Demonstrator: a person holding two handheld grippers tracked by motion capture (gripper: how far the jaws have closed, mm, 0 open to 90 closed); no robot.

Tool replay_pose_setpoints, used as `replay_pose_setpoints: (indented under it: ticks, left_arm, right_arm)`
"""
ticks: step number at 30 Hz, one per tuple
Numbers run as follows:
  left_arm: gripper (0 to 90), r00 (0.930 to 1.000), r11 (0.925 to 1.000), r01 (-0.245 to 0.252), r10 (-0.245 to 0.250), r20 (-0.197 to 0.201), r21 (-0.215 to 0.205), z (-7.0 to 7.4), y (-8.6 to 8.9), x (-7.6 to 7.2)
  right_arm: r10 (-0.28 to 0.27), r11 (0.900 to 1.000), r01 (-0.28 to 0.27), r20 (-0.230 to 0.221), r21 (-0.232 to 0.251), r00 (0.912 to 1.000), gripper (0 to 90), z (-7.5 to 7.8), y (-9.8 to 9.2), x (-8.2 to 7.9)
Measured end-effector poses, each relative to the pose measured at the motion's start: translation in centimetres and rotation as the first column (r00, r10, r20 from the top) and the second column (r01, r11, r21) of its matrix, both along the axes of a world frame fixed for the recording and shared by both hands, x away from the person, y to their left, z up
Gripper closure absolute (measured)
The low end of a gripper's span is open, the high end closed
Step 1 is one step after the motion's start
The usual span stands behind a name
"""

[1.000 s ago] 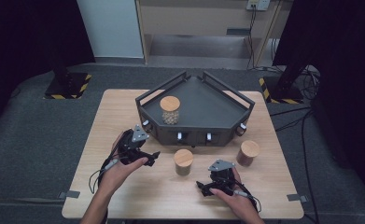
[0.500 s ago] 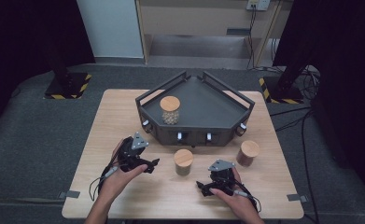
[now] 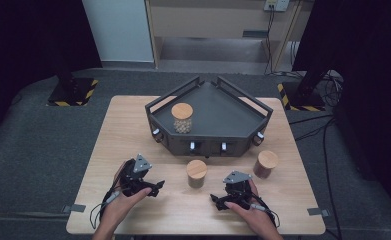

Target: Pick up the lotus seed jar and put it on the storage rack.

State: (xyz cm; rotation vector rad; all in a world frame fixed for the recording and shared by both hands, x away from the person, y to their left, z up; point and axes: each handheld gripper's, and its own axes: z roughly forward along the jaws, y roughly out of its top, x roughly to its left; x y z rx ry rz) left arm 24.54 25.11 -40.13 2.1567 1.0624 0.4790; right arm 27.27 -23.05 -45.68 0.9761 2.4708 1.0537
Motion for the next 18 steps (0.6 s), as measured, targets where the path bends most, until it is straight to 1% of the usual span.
replay_pose_setpoints:
  ticks: [4,10,18]
  left_arm:
    - [4.3,0.9998,0.9999,-0.017,0.017,-0.007,-0.001,-0.6,0.7,-0.6]
    - [4.3,0.9990,0.9989,-0.044,0.044,-0.012,-0.014,-1.5,1.8,-1.5]
    - [4.3,0.9968,0.9971,-0.076,0.076,-0.024,-0.007,-2.5,2.9,-2.6]
  right_arm:
    - [0.000,1.000,0.000,0.000,0.000,1.0000,1.5,0.0,0.0,0.0]
    - [0.000,1.000,0.000,0.000,0.000,1.0000,1.5,0.0,0.0,0.0]
    - [0.000,1.000,0.000,0.000,0.000,1.0000,1.5,0.0,0.0,0.0]
